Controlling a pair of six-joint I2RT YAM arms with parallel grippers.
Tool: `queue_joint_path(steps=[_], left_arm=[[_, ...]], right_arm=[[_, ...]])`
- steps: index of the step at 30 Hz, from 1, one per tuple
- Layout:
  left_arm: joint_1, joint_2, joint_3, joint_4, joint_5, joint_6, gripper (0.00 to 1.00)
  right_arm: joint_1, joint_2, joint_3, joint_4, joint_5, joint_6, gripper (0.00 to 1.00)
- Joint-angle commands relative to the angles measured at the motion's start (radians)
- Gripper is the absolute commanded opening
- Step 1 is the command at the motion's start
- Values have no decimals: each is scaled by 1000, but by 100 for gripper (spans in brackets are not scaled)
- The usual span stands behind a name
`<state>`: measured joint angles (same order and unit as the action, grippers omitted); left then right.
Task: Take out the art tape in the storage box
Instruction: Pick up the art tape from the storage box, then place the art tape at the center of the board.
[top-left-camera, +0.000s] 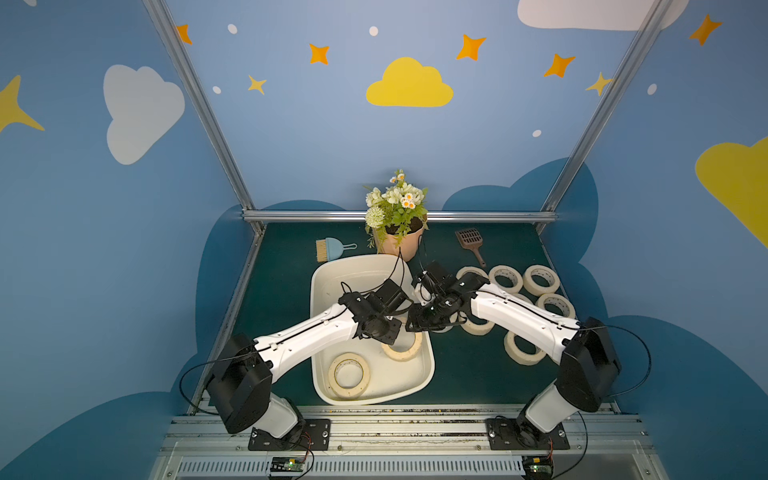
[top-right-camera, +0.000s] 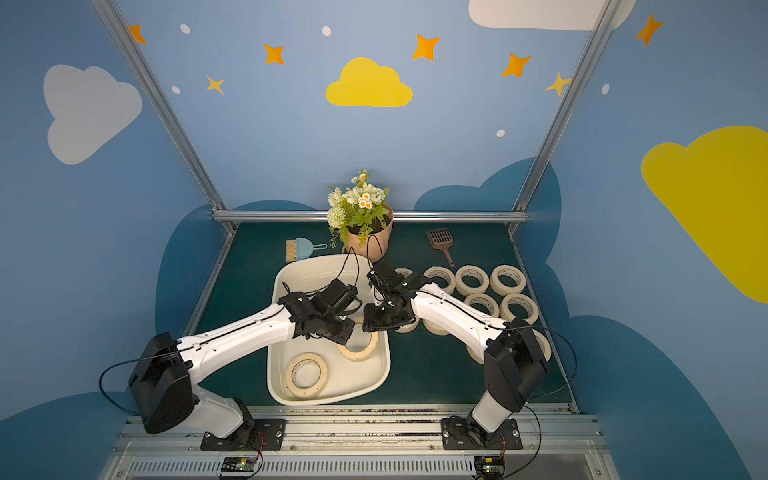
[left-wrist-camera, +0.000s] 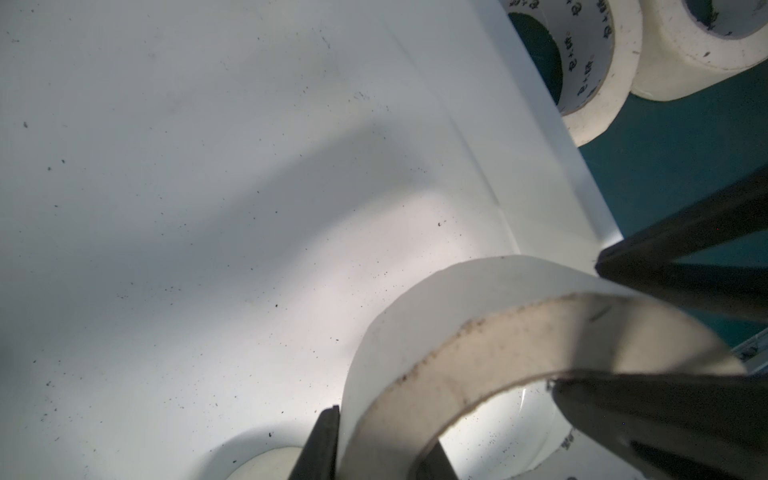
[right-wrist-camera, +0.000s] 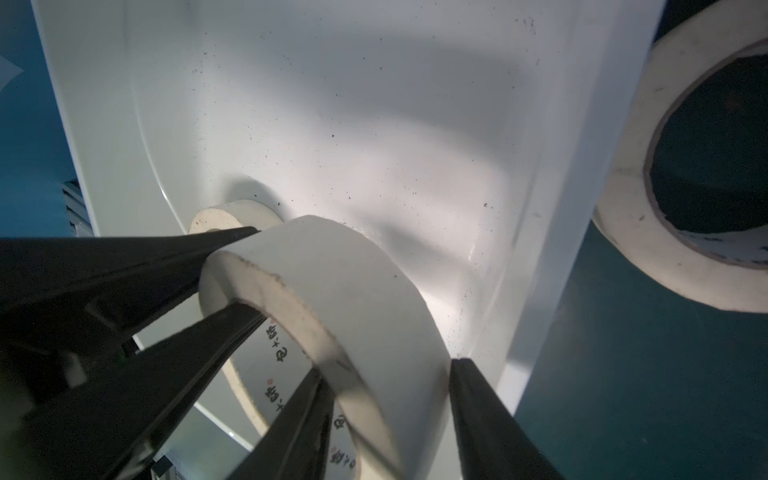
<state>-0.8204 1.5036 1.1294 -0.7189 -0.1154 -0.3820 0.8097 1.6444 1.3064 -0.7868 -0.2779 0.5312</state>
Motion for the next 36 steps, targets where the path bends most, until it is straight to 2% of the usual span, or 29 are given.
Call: queue_joint_path(steps=[1, 3, 7, 9, 14, 16, 17, 19, 20, 22, 23, 26, 30, 33, 35, 36], left_arm=[[-5, -47, 15, 76, 7, -21, 26], [-5, -52, 11, 81, 6, -27, 27], [-5, -82, -20, 120, 4, -44, 27], [-4, -106, -35, 141, 3, -47, 29], [-3, -138, -70, 166, -16, -56, 32], [-3, -143, -78, 170, -18, -58, 38], [-2, -147, -79, 169, -21, -57, 45], [-3, -164, -88, 176, -25, -52, 71], [-3, -177, -95, 183, -29, -49, 80], [-3, -225, -115, 195, -47, -44, 96], [-3, -249, -123, 196, -60, -44, 100], [-2, -350, -146, 147, -117, -47, 100], [21, -483, -185, -5, -167, -93, 100], [68, -546, -270, -84, -143, -150, 97], [94, -578, -337, -97, -110, -189, 93], [104, -596, -375, -95, -96, -213, 91]], right_arm=[[16, 36, 29, 31, -39, 12, 48], [16, 44, 35, 31, -41, 12, 41], [10, 45, 37, 30, -37, 12, 11], [4, 43, 36, 31, -30, 13, 1], [-18, 37, 49, 21, -22, 3, 0], [-25, 33, 61, 6, -13, -9, 0], [-31, 27, 68, -3, -6, -13, 0], [-49, 9, 71, -16, -1, -18, 0], [-60, -2, 71, -22, 4, -20, 0], [-82, -31, 71, -55, 32, -29, 0], [-93, -45, 70, -74, 50, -34, 0], [-132, -109, 40, -144, 125, -50, 0], [-185, -259, -56, -242, 265, -44, 0], [-208, -387, -165, -318, 424, -27, 0], [-216, -479, -292, -333, 559, 44, 0], [-223, -516, -348, -323, 588, 58, 0]])
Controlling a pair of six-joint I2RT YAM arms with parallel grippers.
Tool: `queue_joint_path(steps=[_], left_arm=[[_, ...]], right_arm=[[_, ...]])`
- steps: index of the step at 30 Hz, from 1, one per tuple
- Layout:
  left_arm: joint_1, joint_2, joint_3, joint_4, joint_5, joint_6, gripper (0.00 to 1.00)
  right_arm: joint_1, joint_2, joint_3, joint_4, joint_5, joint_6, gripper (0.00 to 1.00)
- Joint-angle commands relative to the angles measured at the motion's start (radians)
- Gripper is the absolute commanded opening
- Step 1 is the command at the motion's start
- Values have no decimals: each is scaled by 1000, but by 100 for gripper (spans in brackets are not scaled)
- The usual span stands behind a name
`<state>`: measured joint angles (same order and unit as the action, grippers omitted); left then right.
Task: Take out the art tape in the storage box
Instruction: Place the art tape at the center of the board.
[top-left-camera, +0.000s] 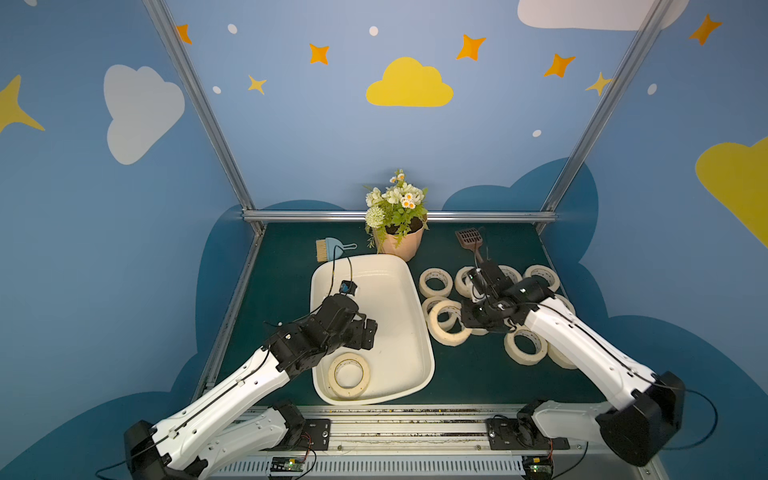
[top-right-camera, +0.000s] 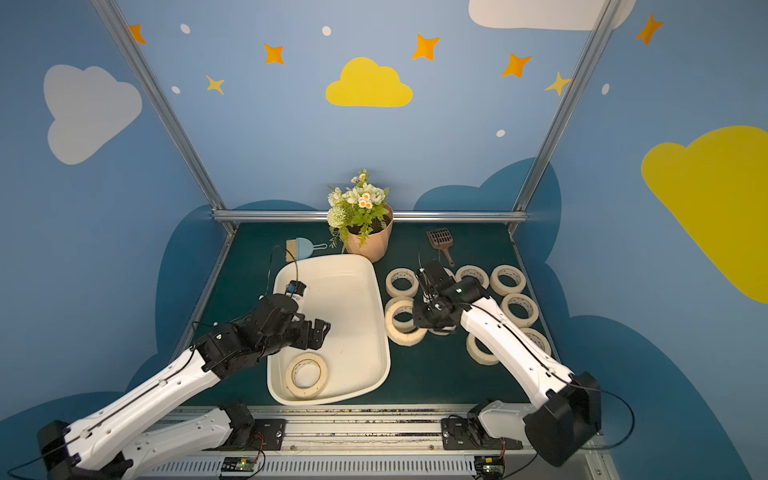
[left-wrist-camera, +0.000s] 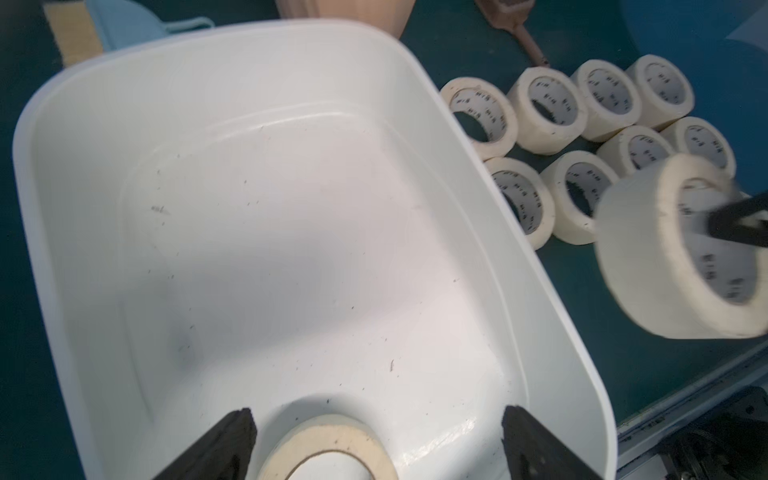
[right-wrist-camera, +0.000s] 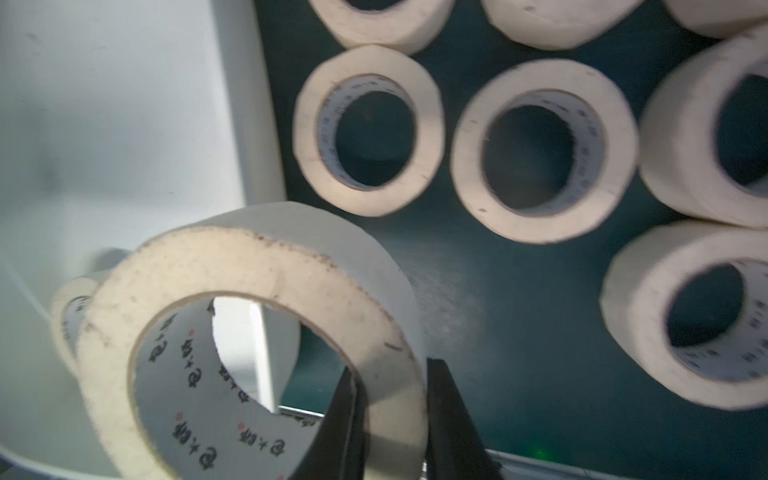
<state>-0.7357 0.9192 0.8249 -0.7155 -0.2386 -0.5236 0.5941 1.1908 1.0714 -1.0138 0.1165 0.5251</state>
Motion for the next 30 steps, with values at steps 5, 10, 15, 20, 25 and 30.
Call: queue_joint_path(steps=[5, 10, 15, 20, 25, 30], left_arm=[[63, -37, -184, -60, 74, -134, 79], [78, 15, -207, -61, 55, -146, 80], [93, 41, -253, -5, 56, -165, 84], [117, 24, -280, 31, 65, -159, 84], [132, 40, -295, 53, 79, -156, 83], [133, 59, -294, 55, 84, -150, 83]], right_arm=[[-95, -108, -243, -57, 187, 104, 0], [-237, 26, -266, 9, 66, 91, 0], [-346, 114, -297, 88, 26, 79, 0], [-424, 158, -300, 133, 1, 53, 0], [-445, 211, -286, 122, -34, -17, 11], [-427, 160, -268, 110, -46, -30, 45]])
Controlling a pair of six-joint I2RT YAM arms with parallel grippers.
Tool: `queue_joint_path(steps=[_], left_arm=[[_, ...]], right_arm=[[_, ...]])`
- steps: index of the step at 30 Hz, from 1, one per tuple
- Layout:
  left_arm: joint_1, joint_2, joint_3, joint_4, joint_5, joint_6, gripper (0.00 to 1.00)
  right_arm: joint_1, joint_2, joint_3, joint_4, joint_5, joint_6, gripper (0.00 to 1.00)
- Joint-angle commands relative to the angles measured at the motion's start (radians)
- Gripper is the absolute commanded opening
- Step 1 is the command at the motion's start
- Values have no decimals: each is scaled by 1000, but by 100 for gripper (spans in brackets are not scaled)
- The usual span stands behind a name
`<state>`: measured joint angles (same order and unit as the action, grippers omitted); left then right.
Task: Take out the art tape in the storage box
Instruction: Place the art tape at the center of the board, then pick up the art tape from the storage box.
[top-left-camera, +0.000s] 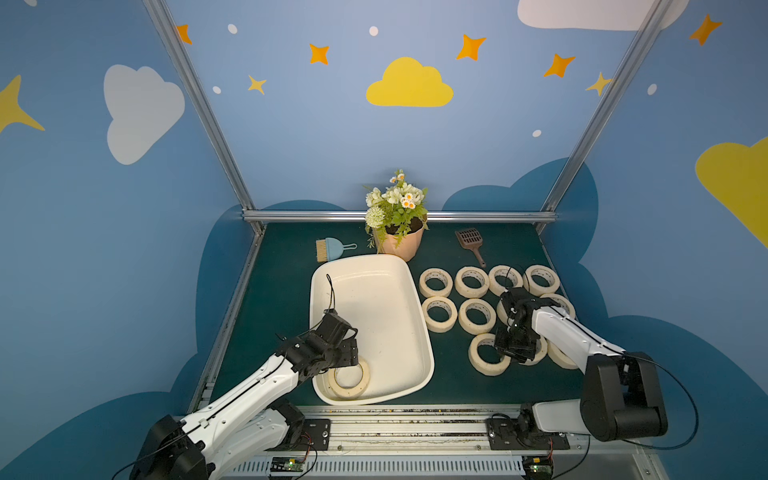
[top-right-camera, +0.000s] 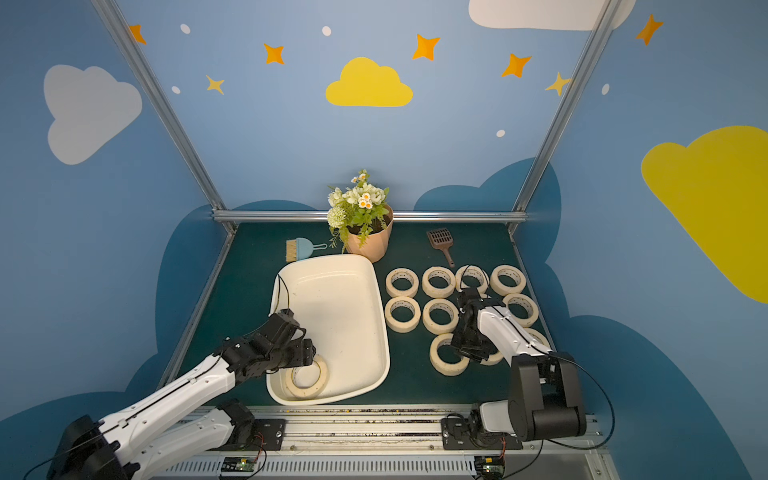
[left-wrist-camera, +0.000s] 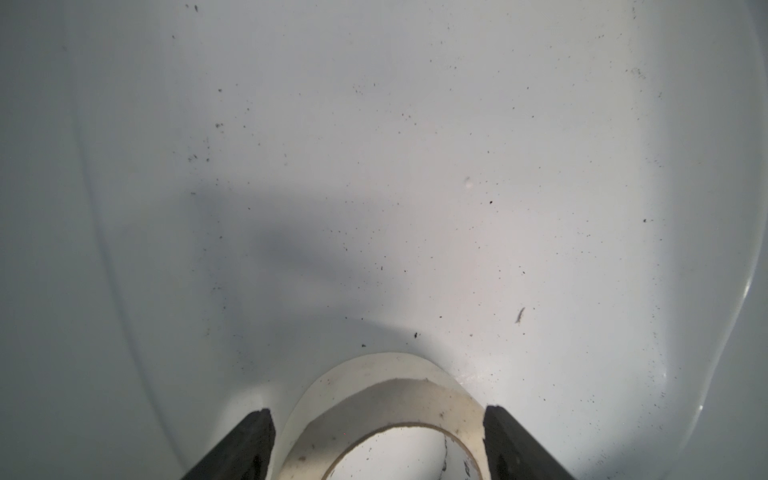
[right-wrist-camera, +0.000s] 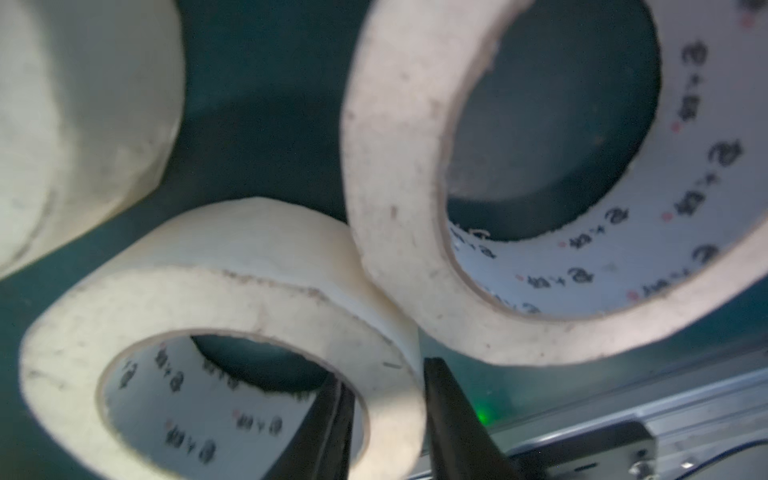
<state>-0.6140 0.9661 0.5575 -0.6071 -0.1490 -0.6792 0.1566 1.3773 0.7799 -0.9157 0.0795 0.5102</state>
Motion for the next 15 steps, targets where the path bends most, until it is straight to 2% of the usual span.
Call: queue_joint_path(steps=[1, 3, 9, 15], left_arm=[[10, 14, -25, -52, -3, 7, 83], [10, 17, -21, -55, 4, 14, 83], [-7, 49, -6, -84, 48, 23, 82], [-42, 96, 25, -131, 32, 20, 80]], right_arm=[[24, -40, 40, 1, -7, -18, 49], [65, -60, 82, -27, 5, -24, 52], [214, -31, 215, -106, 78, -27, 54], [249, -13, 239, -94, 67, -22, 53]])
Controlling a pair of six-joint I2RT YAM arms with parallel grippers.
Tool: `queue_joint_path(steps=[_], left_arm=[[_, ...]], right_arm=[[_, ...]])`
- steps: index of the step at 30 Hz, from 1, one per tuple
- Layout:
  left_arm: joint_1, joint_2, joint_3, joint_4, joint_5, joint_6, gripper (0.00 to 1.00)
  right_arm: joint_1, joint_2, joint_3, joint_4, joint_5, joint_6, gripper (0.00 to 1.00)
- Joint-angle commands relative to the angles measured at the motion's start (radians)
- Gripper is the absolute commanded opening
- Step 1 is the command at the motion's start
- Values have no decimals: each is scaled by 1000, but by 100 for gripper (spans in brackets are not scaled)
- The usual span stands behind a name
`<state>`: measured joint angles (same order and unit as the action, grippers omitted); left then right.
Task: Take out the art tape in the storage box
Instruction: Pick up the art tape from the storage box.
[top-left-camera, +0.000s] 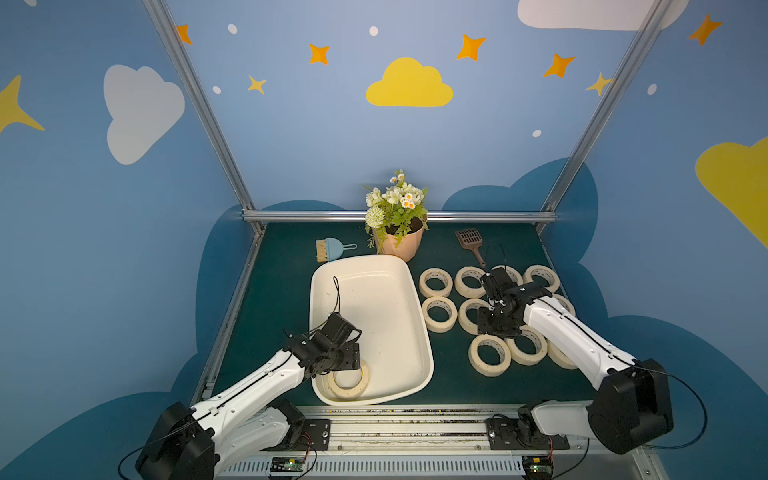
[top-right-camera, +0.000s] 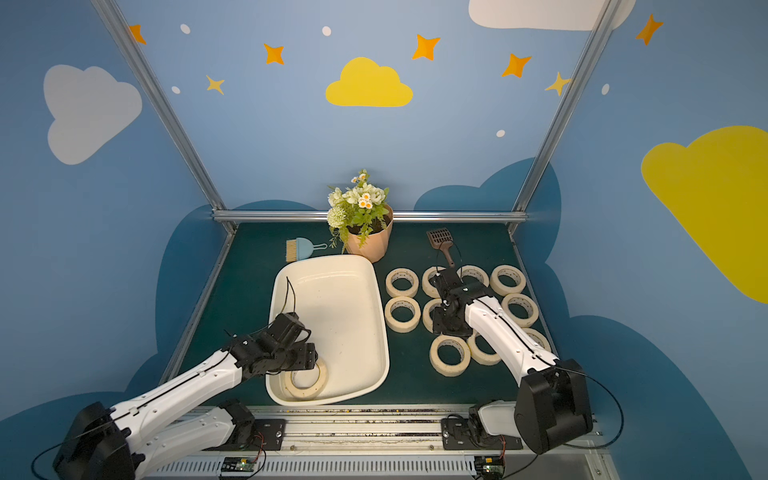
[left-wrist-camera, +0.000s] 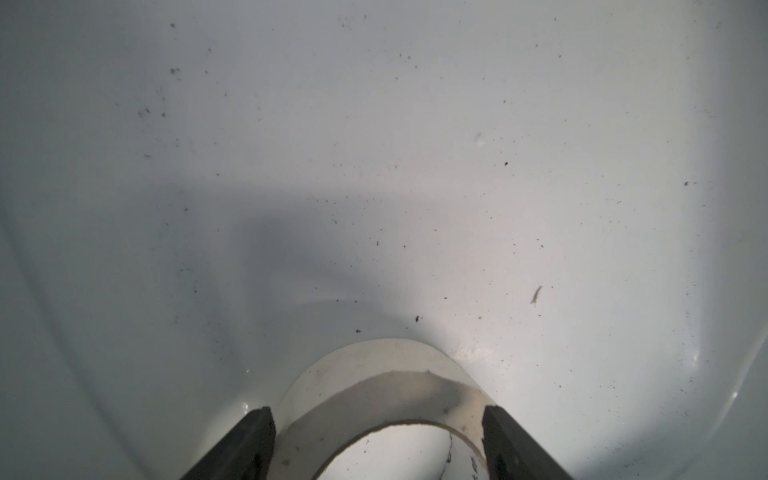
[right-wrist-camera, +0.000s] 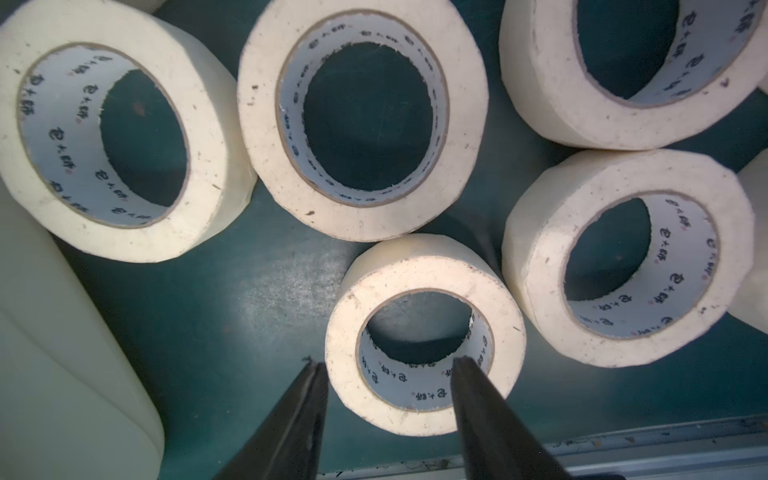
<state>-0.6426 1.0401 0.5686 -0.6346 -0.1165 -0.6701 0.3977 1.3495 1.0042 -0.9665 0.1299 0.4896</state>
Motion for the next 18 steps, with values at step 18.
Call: queue_joint_path(steps=[18], left_arm=[[-80, 232, 276, 68, 110, 98, 79]], right_arm=[[32, 9, -4, -26, 0, -14, 53]])
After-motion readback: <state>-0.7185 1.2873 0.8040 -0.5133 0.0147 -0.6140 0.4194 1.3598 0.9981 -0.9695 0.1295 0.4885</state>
